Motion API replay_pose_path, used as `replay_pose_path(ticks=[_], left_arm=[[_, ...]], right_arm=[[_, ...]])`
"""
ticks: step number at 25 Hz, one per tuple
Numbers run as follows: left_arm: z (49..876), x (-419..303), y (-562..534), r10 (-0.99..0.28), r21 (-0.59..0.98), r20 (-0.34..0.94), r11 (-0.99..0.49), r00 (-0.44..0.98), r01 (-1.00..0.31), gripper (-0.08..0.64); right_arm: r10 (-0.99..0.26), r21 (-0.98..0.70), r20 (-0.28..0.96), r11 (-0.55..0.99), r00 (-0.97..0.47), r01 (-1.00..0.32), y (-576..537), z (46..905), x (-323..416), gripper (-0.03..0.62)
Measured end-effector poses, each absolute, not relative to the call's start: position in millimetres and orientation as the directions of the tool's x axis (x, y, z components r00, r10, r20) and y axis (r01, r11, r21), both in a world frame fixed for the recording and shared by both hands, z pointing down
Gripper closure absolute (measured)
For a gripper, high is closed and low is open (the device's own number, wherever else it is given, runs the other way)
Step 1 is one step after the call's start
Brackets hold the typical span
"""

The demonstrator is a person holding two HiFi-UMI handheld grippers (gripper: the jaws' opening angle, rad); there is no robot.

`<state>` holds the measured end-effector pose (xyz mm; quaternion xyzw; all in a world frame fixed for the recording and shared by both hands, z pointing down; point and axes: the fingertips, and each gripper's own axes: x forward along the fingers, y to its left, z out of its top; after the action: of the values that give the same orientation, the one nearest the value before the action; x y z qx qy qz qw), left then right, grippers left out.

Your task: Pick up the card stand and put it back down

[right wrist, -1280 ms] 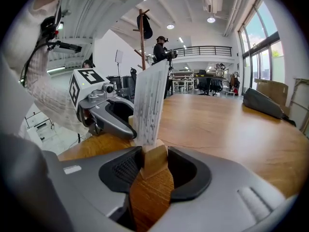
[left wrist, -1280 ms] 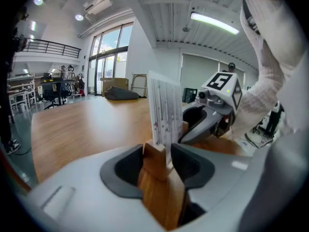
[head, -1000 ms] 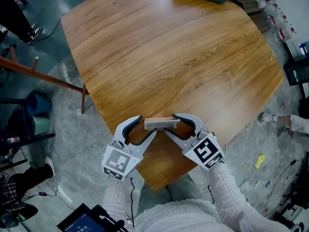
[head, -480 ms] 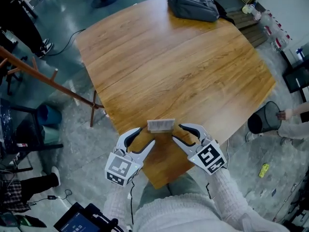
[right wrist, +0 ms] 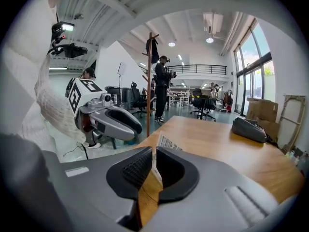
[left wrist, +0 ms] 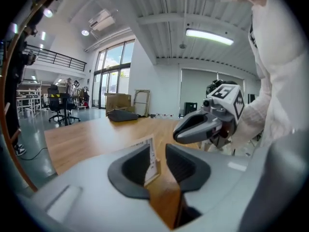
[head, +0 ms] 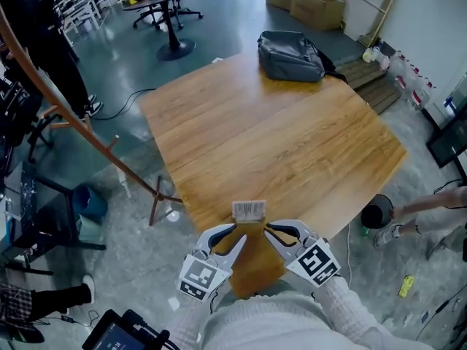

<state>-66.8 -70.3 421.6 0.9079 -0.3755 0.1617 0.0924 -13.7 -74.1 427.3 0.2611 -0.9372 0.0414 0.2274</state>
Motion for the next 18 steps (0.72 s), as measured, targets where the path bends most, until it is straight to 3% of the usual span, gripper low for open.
replay_pose_path(ticks=[6, 18], left_arm=[[408.8, -56.2, -61.9, -0.665, 0.085, 0.313, -0.691, 0.678, -0.718, 0.551], [418.7, -50.8, -55.6, -0.690, 0.104, 0.356, -0.641, 0.630, -0.760, 0.552]], right_arm=[[-0.476, 0.012, 0.373, 0.861, -0.796, -0.509, -65.3, 406.7, -27.1, 0.592], [-0.448, -0.018, 0.394, 0.869, -0.803, -0.494, -58.4, 415.8, -33.6, 0.594]])
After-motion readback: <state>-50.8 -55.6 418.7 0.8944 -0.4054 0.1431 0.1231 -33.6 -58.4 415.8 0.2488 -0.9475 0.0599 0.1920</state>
